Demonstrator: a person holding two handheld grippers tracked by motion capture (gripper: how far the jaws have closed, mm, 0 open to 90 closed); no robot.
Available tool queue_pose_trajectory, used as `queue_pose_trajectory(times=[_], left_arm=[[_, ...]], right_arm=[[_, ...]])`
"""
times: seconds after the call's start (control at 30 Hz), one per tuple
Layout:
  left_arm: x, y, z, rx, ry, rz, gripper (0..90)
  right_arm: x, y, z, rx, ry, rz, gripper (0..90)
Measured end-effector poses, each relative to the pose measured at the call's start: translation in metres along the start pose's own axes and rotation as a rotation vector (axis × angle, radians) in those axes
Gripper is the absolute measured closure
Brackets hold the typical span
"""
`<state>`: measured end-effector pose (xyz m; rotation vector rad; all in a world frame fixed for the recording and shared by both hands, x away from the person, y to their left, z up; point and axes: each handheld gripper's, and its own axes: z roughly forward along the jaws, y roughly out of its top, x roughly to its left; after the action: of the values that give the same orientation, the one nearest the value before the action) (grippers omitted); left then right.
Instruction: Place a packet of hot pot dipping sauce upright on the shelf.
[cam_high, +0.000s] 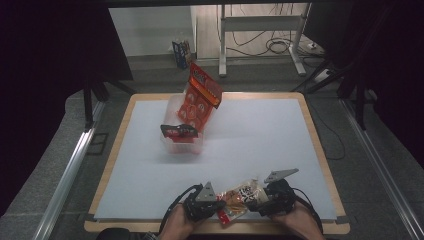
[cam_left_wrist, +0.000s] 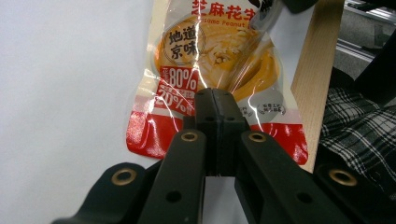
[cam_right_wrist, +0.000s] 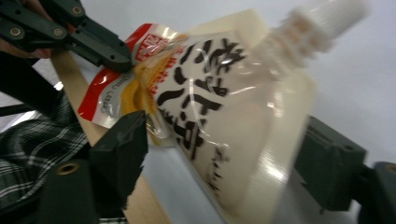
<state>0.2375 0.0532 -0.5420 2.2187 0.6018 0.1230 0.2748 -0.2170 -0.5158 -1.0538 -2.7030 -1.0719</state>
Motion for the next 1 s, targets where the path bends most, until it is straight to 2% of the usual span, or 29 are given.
queue_pose_trajectory(times=[0.07, 0.17, 0.23, 0.37, 0.5, 0.6, 0.63, 0.7, 0.73, 0.8, 0.9, 1.0], left_arm=[[0.0, 0.0, 0.0, -0.002, 0.001, 0.001, 90.0], [0.0, 0.0, 0.0, -0.002, 0.002, -0.001, 90.0], [-0.001, -0.001, 0.0, -0.004, 0.005, -0.001, 90.0], [-0.001, -0.001, 0.0, -0.003, 0.009, 0.003, 90.0], [0.0, -0.001, -0.001, 0.008, 0.009, 0.014, 90.0], [0.0, -0.001, -0.001, 0.006, 0.007, 0.01, 90.0], [-0.001, -0.001, 0.0, -0.006, 0.006, -0.004, 90.0], [-0.001, -0.001, 0.0, -0.008, 0.006, -0.002, 90.0], [0.0, -0.001, -0.001, 0.002, 0.008, 0.011, 90.0], [0.0, -0.002, -0.001, -0.001, 0.009, 0.01, 90.0], [-0.002, -0.002, -0.001, -0.008, 0.017, 0.02, 90.0], [-0.004, -0.003, -0.002, -0.011, 0.032, 0.04, 90.0]], right_arm=[[0.002, 0.001, 0.002, -0.004, 0.021, 0.003, 30.4], [0.003, 0.004, 0.004, -0.026, 0.079, 0.027, 35.2], [0.003, 0.005, 0.005, -0.043, 0.093, 0.032, 38.3], [0.003, 0.01, 0.002, -0.11, 0.14, 0.063, 44.9], [0.007, 0.016, 0.006, -0.112, 0.143, 0.057, 50.3], [0.01, 0.019, 0.009, -0.117, 0.133, 0.041, 56.5], [0.011, 0.02, 0.008, -0.121, 0.134, 0.043, 59.1], [0.011, 0.021, 0.008, -0.126, 0.139, 0.051, 63.4], [0.011, 0.021, 0.007, -0.126, 0.133, 0.047, 66.1], [0.012, 0.022, 0.007, -0.118, 0.119, 0.034, 70.2], [0.014, 0.024, 0.007, -0.107, 0.089, 0.011, 73.0], [0.016, 0.026, 0.006, -0.104, 0.08, -0.002, 74.8]])
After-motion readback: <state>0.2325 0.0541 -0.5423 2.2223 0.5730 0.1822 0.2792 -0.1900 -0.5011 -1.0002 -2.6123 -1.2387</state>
